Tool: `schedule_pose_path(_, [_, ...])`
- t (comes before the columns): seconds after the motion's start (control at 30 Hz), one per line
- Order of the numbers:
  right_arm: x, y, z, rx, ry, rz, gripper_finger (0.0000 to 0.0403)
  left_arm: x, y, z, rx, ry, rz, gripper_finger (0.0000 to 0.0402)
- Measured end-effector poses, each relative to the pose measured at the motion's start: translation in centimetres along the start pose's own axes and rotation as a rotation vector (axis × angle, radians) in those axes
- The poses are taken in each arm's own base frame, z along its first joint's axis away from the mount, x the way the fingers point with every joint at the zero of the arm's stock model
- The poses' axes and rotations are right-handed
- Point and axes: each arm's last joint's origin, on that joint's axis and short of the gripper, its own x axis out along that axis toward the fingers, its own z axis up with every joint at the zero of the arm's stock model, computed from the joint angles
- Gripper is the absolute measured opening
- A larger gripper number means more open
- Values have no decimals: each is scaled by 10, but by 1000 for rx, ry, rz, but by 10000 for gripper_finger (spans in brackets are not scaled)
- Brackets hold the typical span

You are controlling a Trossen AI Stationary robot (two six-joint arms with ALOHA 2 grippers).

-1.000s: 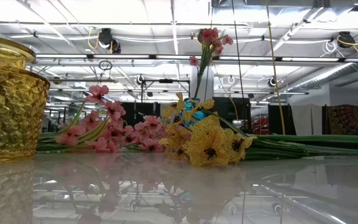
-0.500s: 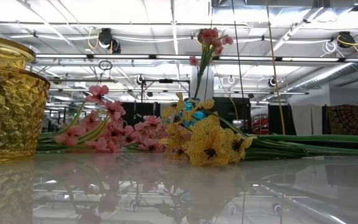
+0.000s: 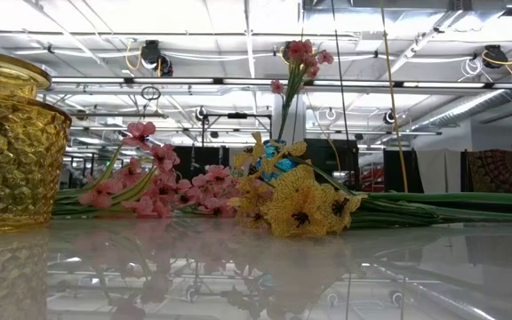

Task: Sort flowers into vase by color
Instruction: Put the right yellow flowers into the transparent vase

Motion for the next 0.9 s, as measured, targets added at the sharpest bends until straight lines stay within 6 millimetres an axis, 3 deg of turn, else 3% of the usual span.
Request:
schedule_pose_path(0.53, [6, 11, -22, -66, 15, -25, 10, 0, 0, 0, 0, 0, -1, 228])
schedule_pose_path(0.9, [7, 14, -27, -51, 92, 34, 116, 0, 0, 0, 2, 5, -1, 228])
